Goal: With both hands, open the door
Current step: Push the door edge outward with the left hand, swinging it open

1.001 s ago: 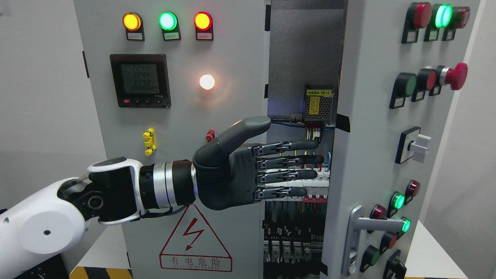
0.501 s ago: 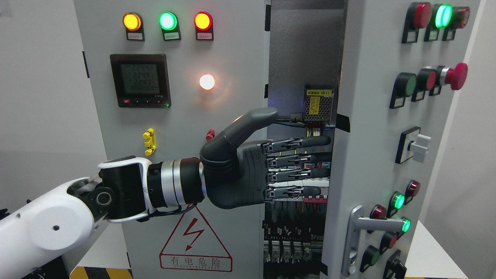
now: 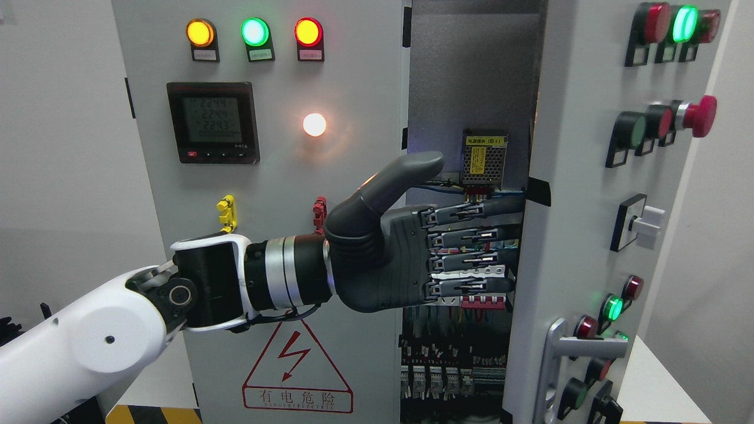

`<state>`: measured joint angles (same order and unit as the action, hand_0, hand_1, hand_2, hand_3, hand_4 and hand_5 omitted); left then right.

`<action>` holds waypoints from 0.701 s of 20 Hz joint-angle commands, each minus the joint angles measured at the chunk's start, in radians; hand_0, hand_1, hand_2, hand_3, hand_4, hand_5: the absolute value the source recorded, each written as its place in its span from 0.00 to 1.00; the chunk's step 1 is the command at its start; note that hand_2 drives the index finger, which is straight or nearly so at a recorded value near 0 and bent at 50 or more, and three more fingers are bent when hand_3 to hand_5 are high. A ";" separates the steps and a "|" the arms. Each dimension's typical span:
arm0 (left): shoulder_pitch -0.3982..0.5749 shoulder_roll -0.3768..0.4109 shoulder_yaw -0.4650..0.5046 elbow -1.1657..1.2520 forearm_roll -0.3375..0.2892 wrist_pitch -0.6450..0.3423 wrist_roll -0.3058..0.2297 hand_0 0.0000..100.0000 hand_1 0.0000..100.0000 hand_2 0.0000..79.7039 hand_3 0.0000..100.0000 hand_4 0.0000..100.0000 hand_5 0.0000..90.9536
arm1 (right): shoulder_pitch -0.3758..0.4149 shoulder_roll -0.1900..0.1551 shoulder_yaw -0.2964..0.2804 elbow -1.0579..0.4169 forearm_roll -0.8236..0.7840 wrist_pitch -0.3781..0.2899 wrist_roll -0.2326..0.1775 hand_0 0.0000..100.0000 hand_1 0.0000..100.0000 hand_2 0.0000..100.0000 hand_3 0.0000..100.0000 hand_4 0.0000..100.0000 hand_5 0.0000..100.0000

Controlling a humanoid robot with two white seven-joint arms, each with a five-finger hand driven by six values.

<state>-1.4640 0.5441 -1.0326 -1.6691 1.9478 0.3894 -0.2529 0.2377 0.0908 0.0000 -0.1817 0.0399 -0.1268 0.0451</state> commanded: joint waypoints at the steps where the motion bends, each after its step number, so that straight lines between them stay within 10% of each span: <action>1: -0.002 -0.107 0.031 0.023 -0.035 0.002 0.003 0.12 0.39 0.00 0.00 0.00 0.00 | 0.000 0.001 0.017 -0.001 0.000 -0.001 -0.001 0.51 0.17 0.00 0.00 0.00 0.00; 14: 0.002 -0.251 0.043 0.095 -0.159 0.023 0.011 0.12 0.39 0.00 0.00 0.00 0.00 | 0.000 0.000 0.017 -0.001 0.000 -0.001 0.001 0.50 0.17 0.00 0.00 0.00 0.00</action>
<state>-1.4634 0.4088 -1.0067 -1.6336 1.8381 0.4120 -0.2449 0.2378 0.0915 0.0000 -0.1823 0.0398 -0.1268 0.0448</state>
